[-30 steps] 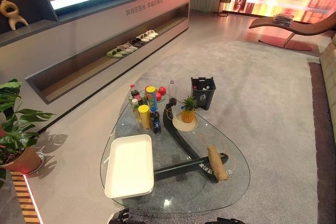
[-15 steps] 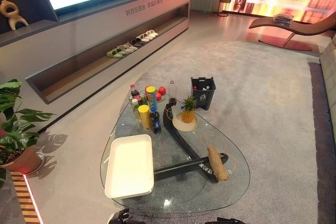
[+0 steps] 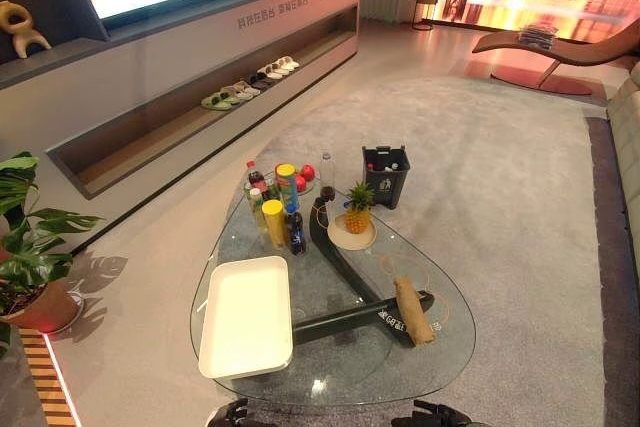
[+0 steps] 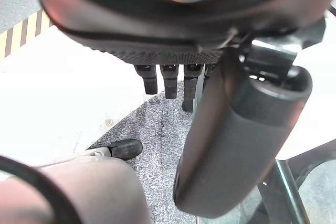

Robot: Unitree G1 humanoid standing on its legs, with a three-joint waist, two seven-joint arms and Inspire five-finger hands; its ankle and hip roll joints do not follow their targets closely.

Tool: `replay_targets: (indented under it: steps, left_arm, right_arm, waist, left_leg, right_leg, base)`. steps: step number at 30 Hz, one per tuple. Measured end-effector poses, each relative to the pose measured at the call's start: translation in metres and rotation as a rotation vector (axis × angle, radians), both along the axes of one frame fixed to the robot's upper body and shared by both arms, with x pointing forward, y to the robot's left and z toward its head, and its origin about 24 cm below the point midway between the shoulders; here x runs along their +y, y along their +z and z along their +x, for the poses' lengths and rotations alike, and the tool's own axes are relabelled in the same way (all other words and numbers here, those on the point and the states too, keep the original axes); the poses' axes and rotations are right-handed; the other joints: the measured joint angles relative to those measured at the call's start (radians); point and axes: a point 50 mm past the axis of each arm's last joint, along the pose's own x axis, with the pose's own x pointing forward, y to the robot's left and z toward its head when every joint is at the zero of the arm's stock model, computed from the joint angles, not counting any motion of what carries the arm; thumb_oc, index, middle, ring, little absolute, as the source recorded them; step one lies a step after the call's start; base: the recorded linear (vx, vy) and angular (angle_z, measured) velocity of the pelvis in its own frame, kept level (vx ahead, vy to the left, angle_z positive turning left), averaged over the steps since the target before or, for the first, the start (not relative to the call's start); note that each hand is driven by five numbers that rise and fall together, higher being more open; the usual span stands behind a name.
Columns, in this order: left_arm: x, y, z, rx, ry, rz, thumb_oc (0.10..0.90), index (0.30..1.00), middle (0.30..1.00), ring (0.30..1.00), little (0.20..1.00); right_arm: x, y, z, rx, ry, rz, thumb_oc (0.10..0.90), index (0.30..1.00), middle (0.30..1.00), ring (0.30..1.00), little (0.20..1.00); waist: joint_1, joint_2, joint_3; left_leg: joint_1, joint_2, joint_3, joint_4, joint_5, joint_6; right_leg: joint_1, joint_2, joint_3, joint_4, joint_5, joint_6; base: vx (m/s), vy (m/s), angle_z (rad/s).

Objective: Wipe the table with a cloth and put it in the basket.

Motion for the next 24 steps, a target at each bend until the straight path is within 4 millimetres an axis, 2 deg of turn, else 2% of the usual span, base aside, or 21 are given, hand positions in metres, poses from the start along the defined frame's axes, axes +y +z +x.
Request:
replay_targets:
  steps: [2,5,9,12,14,17,19,24]
  left_arm:
    - [-0.001,0.001,0.002,-0.009,-0.011,-0.007,0.8,0.9,0.9,0.9,0.9]
    - [-0.003,0.003,0.011,-0.029,-0.029,-0.016,0.8,0.9,0.9,0.9,0.9]
    - [-0.007,0.011,0.028,-0.083,-0.046,-0.03,0.8,0.9,0.9,0.9,0.9]
    - [-0.007,0.017,0.04,-0.119,-0.054,-0.029,0.8,0.9,0.9,0.9,0.9]
    - [-0.009,0.025,0.061,-0.182,-0.059,-0.013,0.8,0.9,0.9,0.9,0.9]
    - [-0.013,0.037,0.091,-0.262,-0.06,-0.018,0.8,0.9,0.9,0.9,0.9]
    - [-0.014,0.043,0.103,-0.296,-0.045,-0.014,0.8,0.9,0.9,0.9,0.9]
    - [-0.02,0.056,0.129,-0.368,-0.037,-0.01,0.8,0.9,0.9,0.9,0.9]
  right_arm:
    - [-0.001,0.005,0.011,-0.074,0.01,-0.012,0.8,0.9,0.9,0.9,0.9]
    - [-0.003,0.025,0.043,-0.246,0.031,-0.053,0.8,0.9,0.9,0.9,0.9]
    - [0.0,0.067,0.085,-0.481,0.041,-0.109,0.8,0.9,0.9,0.9,0.9]
    - [0.005,0.095,0.107,-0.618,0.04,-0.143,0.8,0.9,0.9,0.9,0.9]
    - [0.006,0.119,0.126,-0.724,0.044,-0.186,0.8,0.9,0.9,0.9,0.9]
    - [-0.001,0.143,0.142,-0.813,0.044,-0.266,0.8,0.9,0.9,0.9,0.9]
    - [-0.003,0.153,0.15,-0.853,0.037,-0.307,0.8,0.9,0.9,0.9,0.9]
    - [-0.001,0.195,0.173,-1.029,-0.036,-0.408,0.8,0.9,0.9,0.9,0.9]
  waist:
    - [0.001,0.003,0.008]
    - [-0.002,0.012,0.038]
    - [-0.005,0.021,0.076]
    - [-0.016,0.024,0.113]
    - [-0.029,0.035,0.159]
    - [-0.031,0.052,0.238]
    - [-0.031,0.058,0.281]
    - [-0.049,0.078,0.395]
  left_leg:
    - [-0.005,0.001,0.005,0.0,0.0,0.0]
    - [-0.022,0.001,0.006,0.006,0.0,0.0]
    - [-0.051,0.005,0.01,0.007,0.001,0.001]
    - [-0.077,0.0,0.015,0.007,0.006,0.008]
    - [-0.131,-0.008,0.016,0.008,0.02,0.02]
    - [-0.18,-0.026,0.027,0.012,0.038,0.035]
    - [-0.206,-0.036,0.038,0.024,0.041,0.039]
    - [-0.316,-0.057,0.065,0.091,0.037,0.047]
  right_leg:
    - [-0.007,0.0,0.0,0.001,0.0,0.0]
    - [-0.028,0.0,-0.001,0.004,0.003,0.004]
    - [-0.072,0.003,-0.004,0.027,0.026,0.019]
    - [-0.12,0.002,-0.009,0.063,0.029,0.021]
    - [-0.191,-0.009,-0.026,0.097,0.029,0.022]
    - [-0.264,-0.024,-0.025,0.142,0.029,0.022]
    - [-0.299,-0.031,-0.023,0.164,0.028,0.023]
    - [-0.427,-0.053,-0.013,0.249,0.026,0.026]
  base:
    - [0.01,-0.018,-0.06]
    - [0.0,-0.006,-0.03]
    - [-0.02,0.014,-0.11]
    - [-0.16,0.077,-0.11]
    - [-0.15,0.069,-0.02]
    - [-0.12,0.059,-0.07]
    - [-0.11,0.086,-0.13]
    - [-0.07,0.107,-0.13]
